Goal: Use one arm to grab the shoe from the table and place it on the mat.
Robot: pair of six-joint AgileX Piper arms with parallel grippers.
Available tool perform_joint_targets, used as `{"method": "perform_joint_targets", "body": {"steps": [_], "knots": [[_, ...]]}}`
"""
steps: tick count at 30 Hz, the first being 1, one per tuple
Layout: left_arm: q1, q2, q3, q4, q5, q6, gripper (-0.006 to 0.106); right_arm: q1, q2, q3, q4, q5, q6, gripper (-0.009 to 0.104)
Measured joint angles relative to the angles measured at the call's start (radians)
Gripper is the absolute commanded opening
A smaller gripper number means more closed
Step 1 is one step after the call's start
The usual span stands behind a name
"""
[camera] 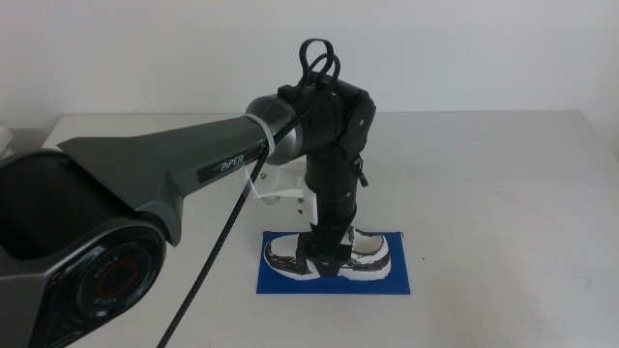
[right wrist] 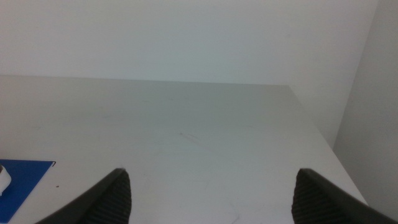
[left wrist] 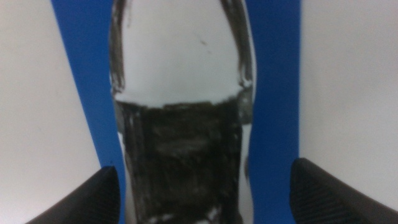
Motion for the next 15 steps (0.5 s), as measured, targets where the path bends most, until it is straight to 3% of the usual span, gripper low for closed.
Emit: {"method": "perform_joint_targets", "body": {"steps": [15], "knots": [[0.0, -0.09, -0.017, 0.002, 0.005, 0.0, 0.093, 0.0, 0.0, 0.0, 0.0, 0.0, 0.0, 0.066]]}}
